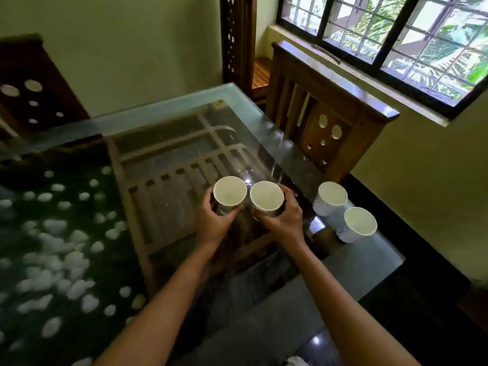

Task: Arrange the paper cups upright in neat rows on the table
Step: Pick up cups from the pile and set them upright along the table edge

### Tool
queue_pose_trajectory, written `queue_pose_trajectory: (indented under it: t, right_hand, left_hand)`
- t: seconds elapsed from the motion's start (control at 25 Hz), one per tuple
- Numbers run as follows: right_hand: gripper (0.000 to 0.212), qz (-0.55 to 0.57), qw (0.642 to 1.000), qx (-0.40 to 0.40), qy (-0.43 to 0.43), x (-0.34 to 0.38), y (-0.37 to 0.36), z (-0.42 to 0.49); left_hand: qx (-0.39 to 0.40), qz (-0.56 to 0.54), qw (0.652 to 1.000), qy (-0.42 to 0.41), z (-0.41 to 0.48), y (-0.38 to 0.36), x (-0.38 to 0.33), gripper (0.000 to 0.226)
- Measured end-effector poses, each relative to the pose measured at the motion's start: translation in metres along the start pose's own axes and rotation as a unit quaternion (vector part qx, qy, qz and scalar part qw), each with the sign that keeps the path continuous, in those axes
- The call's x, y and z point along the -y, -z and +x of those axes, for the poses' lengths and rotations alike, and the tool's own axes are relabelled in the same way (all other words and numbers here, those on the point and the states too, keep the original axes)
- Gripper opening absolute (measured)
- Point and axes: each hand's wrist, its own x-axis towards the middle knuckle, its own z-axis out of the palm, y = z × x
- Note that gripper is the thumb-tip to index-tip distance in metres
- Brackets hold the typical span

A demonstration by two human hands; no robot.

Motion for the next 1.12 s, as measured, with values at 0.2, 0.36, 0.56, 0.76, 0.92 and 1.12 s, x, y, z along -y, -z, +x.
queue_pose_trajectory:
  t: [0.2,0.36,0.56,0.76,0.92,1.12]
  right_hand:
    - [0.062,0.001,0.994,-0.103,-0.033,-0.02,0.019,0.041]
    - [0.066,0.026,0.985,-0.149,-0.087,-0.036,0.013,0.061]
    - [0.078,0.029,0.971,-0.179,-0.158,-0.055,0.001,0.087]
    - [0.082,0.004,0.962,-0.19,-0.194,-0.063,-0.006,0.1]
    - [0.083,-0.041,0.954,-0.213,-0.205,-0.069,-0.012,0.109]
    - [0.083,-0.039,0.949,-0.24,-0.202,-0.078,-0.016,0.116]
  left_hand:
    - [0.087,-0.011,0.996,0.003,0.048,-0.072,-0.003,0.069]
    - [0.118,-0.018,0.992,0.031,0.081,-0.111,-0.008,0.073]
    - [0.158,-0.037,0.985,0.051,0.119,-0.15,-0.01,0.072]
    - [0.209,-0.009,0.978,0.019,0.135,-0.17,-0.015,0.064]
    - [0.212,-0.001,0.977,0.022,0.144,-0.181,-0.011,0.061]
    - [0.225,0.019,0.974,0.011,0.148,-0.189,-0.004,0.062]
